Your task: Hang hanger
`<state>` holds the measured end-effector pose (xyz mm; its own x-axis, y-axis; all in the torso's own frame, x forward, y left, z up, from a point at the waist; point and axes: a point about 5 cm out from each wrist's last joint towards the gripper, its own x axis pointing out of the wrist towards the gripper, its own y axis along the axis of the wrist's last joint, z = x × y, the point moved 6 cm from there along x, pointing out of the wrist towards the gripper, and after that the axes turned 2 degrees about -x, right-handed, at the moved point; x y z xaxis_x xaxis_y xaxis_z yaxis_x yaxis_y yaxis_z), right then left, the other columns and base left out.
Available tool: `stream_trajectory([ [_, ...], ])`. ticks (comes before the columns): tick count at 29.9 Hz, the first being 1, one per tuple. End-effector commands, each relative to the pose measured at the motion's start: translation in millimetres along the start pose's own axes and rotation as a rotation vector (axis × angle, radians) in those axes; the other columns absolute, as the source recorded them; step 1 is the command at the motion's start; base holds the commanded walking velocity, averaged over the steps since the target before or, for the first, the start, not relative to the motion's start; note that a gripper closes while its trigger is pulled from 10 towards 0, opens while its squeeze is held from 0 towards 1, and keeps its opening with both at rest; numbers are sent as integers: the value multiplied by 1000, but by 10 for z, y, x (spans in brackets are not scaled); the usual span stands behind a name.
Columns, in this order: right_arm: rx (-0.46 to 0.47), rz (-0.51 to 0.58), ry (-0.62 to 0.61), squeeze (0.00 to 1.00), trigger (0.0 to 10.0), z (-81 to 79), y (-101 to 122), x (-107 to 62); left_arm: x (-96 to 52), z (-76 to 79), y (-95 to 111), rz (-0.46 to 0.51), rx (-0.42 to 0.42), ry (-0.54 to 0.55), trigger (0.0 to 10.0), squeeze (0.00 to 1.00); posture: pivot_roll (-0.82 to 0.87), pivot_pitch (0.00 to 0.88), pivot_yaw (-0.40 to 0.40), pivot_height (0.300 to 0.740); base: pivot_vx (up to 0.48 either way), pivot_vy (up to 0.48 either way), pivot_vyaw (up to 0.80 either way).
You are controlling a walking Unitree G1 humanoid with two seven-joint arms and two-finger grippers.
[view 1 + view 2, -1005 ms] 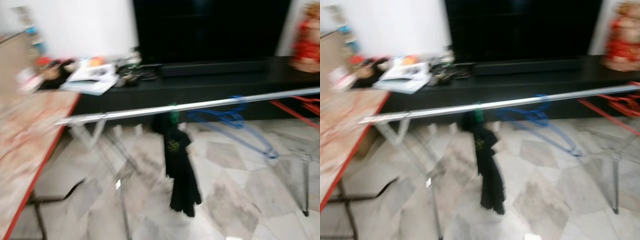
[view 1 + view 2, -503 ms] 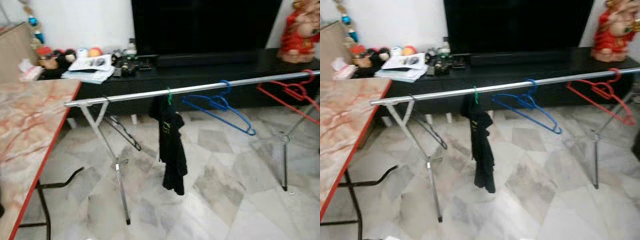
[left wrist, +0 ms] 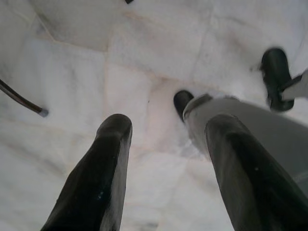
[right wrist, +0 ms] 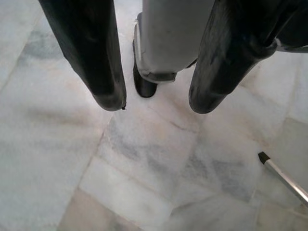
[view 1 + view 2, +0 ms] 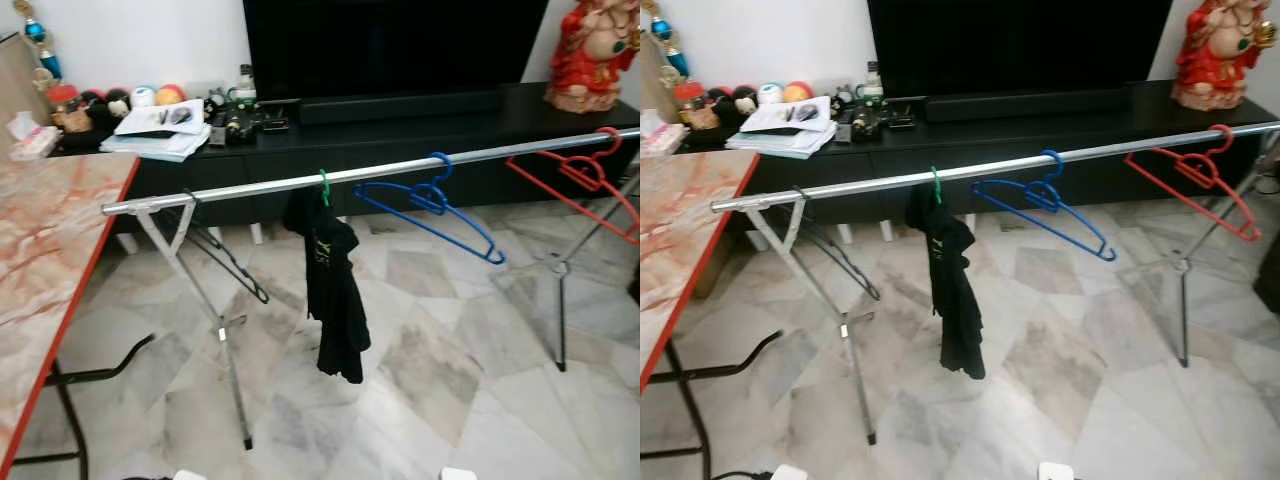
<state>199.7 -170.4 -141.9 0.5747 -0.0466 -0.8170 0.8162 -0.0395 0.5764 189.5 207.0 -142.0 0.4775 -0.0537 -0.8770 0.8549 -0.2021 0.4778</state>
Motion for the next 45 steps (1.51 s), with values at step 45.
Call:
stream_trajectory([
  [45,-8,-74,-15,0,10000,90,-251,-48,-15,-100,-16,9,-25,60,10000,0,-82,53,71,740,0,-38,-788],
])
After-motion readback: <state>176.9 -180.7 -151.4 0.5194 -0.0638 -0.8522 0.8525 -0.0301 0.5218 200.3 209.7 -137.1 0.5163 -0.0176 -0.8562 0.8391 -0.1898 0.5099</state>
